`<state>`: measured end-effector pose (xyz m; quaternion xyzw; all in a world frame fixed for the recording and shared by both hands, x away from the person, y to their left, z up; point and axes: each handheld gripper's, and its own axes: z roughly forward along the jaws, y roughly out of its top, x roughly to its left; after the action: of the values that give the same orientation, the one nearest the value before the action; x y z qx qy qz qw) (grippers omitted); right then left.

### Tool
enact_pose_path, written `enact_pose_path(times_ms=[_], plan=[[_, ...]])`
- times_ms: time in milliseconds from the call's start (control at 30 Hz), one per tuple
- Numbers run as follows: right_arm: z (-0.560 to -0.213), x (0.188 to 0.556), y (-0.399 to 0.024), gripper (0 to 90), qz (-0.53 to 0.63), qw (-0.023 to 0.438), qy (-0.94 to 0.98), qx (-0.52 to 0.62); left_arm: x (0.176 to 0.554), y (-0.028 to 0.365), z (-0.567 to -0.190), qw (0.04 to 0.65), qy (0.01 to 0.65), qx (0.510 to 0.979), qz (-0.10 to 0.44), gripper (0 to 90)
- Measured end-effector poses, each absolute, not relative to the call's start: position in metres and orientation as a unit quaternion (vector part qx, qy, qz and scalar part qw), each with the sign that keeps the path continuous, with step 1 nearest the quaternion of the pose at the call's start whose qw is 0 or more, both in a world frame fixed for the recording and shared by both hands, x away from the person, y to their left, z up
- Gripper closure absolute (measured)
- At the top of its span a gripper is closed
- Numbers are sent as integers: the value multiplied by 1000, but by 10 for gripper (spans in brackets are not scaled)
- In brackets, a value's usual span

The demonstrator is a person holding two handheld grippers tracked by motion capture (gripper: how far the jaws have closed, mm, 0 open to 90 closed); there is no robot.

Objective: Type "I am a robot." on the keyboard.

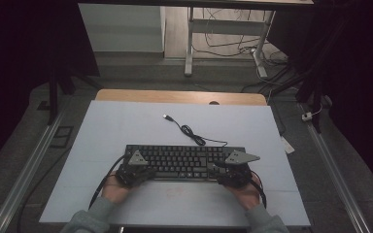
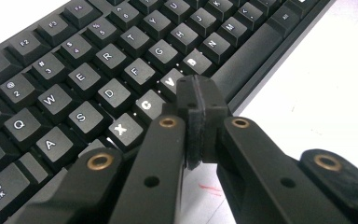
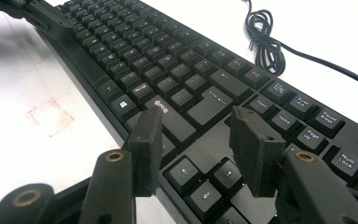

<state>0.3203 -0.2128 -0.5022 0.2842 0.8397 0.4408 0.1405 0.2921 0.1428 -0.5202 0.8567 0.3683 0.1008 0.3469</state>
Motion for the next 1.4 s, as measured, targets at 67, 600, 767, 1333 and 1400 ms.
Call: enact_pose_path(times_ms=[67, 600, 767, 1333, 1400], plan=[[-502, 320, -213, 543, 441, 141, 840, 284, 293, 143, -521, 347, 370, 856, 99, 890], [-503, 320, -214, 542, 443, 139, 839, 285, 288, 159, -507, 394, 382, 828, 116, 844], [-503, 320, -215, 541, 441, 139, 840, 285, 286, 165, -503, 406, 396, 815, 123, 617], [-501, 319, -220, 535, 444, 141, 837, 287, 289, 183, -495, 409, 427, 795, 135, 415], [-502, 318, -219, 535, 443, 143, 837, 288, 289, 183, -495, 408, 428, 795, 137, 416]])
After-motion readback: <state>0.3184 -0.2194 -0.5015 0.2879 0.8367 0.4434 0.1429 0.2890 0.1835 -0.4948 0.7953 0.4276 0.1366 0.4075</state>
